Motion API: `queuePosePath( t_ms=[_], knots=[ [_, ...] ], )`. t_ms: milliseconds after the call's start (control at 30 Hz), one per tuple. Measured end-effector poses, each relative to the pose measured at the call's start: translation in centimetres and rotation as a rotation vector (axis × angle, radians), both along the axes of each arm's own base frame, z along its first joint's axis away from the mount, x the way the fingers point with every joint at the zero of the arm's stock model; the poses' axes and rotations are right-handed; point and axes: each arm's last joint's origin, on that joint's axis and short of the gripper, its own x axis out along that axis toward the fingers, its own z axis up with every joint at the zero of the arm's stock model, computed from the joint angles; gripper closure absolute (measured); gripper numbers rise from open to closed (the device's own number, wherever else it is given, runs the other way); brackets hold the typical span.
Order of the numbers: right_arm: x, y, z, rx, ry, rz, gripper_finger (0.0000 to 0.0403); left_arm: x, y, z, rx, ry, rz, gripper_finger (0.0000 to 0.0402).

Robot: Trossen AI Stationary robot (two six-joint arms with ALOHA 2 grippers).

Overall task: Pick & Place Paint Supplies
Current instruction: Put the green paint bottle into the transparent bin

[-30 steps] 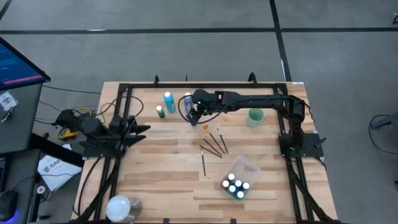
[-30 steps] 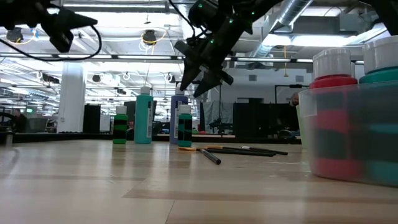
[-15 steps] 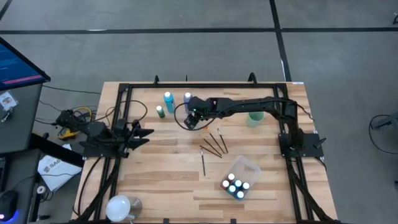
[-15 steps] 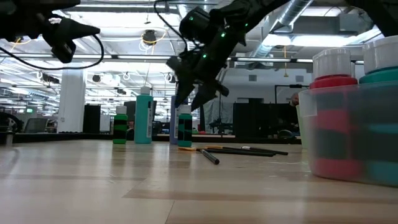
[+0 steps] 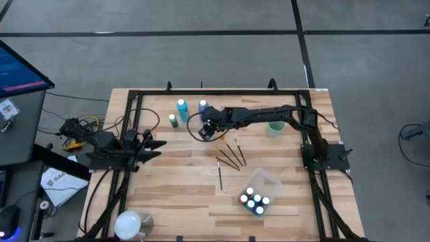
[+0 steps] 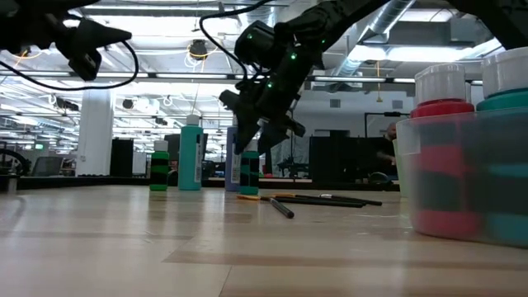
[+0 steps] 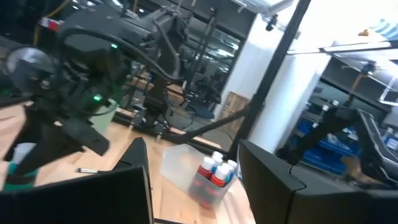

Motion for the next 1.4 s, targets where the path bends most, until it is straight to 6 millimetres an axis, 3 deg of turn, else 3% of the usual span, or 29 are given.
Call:
queuePosePath(
  t_ms=[200, 433, 600, 700, 933, 1400],
  knots=[
    [-0.2, -0.2, 0.1, 0.014, 0.006, -0.017, 0.0297, 0.0, -0.1, -0.1, 0.031, -0.002, -0.039, 0.0270],
    [-0.4, 0.1, 0.9, 0.053, 0.028, -0.003, 0.0297, 0.4, -0.8, -2.1, 0.039, 0.026, -0.212, 0.0270],
    [-1.1, 0.6, 4.5, 0.069, 0.003, 0.028, 0.0297, 0.3, -0.9, -1.9, 0.077, 0.004, -0.245, 0.0270],
    [-2.6, 1.7, 6.4, 0.078, 0.035, 0.045, 0.0297, 0.3, -0.9, -1.9, 0.109, 0.003, -0.215, 0.0270],
    [-6.7, 6.5, 11.6, 0.148, 0.066, 0.074, 0.0297, 0.4, -0.9, -1.8, 0.118, -0.012, -0.208, 0.0270],
    [-13.9, 17.4, 14.6, 0.196, 0.214, 0.003, 0.0297, 0.8, -1.1, -2.4, 0.137, 0.058, -0.212, 0.0270]
  ],
)
